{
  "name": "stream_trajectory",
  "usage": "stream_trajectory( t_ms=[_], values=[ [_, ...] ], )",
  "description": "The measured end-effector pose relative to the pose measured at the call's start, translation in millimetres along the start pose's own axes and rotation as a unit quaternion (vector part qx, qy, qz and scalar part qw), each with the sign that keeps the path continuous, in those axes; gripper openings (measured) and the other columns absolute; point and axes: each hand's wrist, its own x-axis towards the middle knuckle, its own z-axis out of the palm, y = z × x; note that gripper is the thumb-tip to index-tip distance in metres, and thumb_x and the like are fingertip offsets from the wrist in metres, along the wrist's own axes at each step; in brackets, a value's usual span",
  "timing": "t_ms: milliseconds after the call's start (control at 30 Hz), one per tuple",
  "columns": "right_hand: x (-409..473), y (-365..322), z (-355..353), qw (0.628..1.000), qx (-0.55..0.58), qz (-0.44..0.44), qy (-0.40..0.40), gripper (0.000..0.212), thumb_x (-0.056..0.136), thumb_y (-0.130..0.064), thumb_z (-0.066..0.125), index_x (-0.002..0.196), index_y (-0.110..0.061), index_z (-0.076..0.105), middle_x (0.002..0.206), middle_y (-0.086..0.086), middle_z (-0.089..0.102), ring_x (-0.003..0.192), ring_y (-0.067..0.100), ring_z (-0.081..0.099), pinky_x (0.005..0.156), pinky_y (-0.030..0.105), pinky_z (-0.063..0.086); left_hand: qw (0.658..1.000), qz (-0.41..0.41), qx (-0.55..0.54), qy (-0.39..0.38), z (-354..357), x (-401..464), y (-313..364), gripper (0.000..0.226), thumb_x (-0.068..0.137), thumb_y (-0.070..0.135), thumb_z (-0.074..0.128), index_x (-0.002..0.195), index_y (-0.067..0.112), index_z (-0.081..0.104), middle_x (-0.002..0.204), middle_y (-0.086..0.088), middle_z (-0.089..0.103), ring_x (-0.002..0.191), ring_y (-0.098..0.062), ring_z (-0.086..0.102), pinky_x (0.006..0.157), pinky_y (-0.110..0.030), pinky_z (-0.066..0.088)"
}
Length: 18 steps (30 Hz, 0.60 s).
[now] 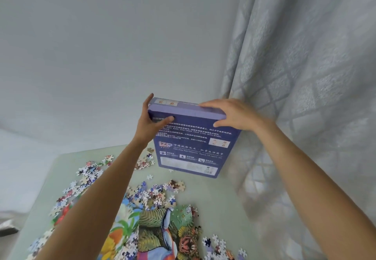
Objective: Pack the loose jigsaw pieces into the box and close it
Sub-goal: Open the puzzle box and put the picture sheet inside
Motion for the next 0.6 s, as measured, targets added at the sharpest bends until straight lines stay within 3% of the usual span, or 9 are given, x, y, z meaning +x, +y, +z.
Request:
stream_trajectory(
  t_ms=[133, 233, 300, 433, 533, 600],
  values=[
    [8.7, 20.6, 7.0, 0.995, 0.066, 0.037, 0.064, 0.047, 0.081, -0.041, 0.069, 0.125, -0.033, 0.055, 0.115, -0.015, 0.061, 0.104, 0.007, 0.056, 0.088, 0.029, 0.045, 0.999, -0.03, 0.031, 0.01, -10.0, 2.9, -15.7, 0.083, 0.063, 0.041, 0.081, 0.131, 0.028, 0.035, 0.112, -0.001, 0.062, 0.096, -0.017, 0.065, 0.08, -0.045, 0.056],
    [24.2, 42.4, 13.2, 0.974, 0.06, 0.131, 0.175, 0.048, 0.078, -0.059, 0.062, 0.106, -0.02, 0.063, 0.093, -0.006, 0.065, 0.086, 0.013, 0.06, 0.075, 0.032, 0.05, 0.998, -0.041, 0.037, 0.009, -15.5, 3.2, -23.0, 0.074, 0.072, 0.032, 0.075, 0.132, 0.027, 0.032, 0.108, -0.002, 0.062, 0.094, -0.023, 0.066, 0.078, -0.045, 0.056],
    [38.0, 52.6, 21.8, 0.953, 0.095, 0.194, 0.213, 0.051, 0.075, -0.064, 0.062, 0.096, -0.017, 0.06, 0.088, -0.001, 0.064, 0.085, 0.017, 0.059, 0.071, 0.032, 0.048, 0.999, -0.037, 0.034, 0.011, -18.1, 3.8, -27.8, 0.067, 0.078, 0.022, 0.069, 0.133, 0.025, 0.031, 0.107, 0.002, 0.061, 0.093, -0.02, 0.066, 0.077, -0.04, 0.057],
    [59.5, 54.6, 40.5, 0.911, 0.177, 0.265, 0.26, 0.046, 0.075, -0.048, 0.071, 0.101, -0.014, 0.054, 0.092, 0.001, 0.059, 0.087, 0.019, 0.055, 0.071, 0.03, 0.043, 0.998, -0.033, 0.045, 0.03, -20.4, 1.6, -35.5, 0.066, 0.08, 0.023, 0.067, 0.136, 0.025, 0.031, 0.109, 0.008, 0.059, 0.093, -0.011, 0.064, 0.078, -0.035, 0.057],
    [69.5, 48.3, 54.8, 0.912, 0.162, 0.285, 0.246, 0.038, 0.079, -0.039, 0.07, 0.104, -0.016, 0.052, 0.097, 0.002, 0.059, 0.085, 0.021, 0.056, 0.069, 0.03, 0.042, 0.996, -0.037, 0.048, 0.069, -21.4, -0.7, -38.8, 0.072, 0.076, 0.038, 0.072, 0.137, 0.028, 0.034, 0.125, 0.002, 0.054, 0.107, -0.014, 0.059, 0.083, -0.035, 0.054],
    [76.4, 45.7, 61.2, 0.922, 0.157, 0.272, 0.227, 0.03, 0.081, -0.034, 0.068, 0.102, -0.017, 0.055, 0.107, 0.003, 0.059, 0.094, 0.022, 0.057, 0.072, 0.029, 0.041, 0.991, -0.048, 0.043, 0.113, -19.3, 1.5, -34.7, 0.075, 0.072, 0.047, 0.072, 0.136, 0.031, 0.035, 0.13, 0.003, 0.051, 0.111, -0.016, 0.055, 0.089, -0.037, 0.051]
  ],
)
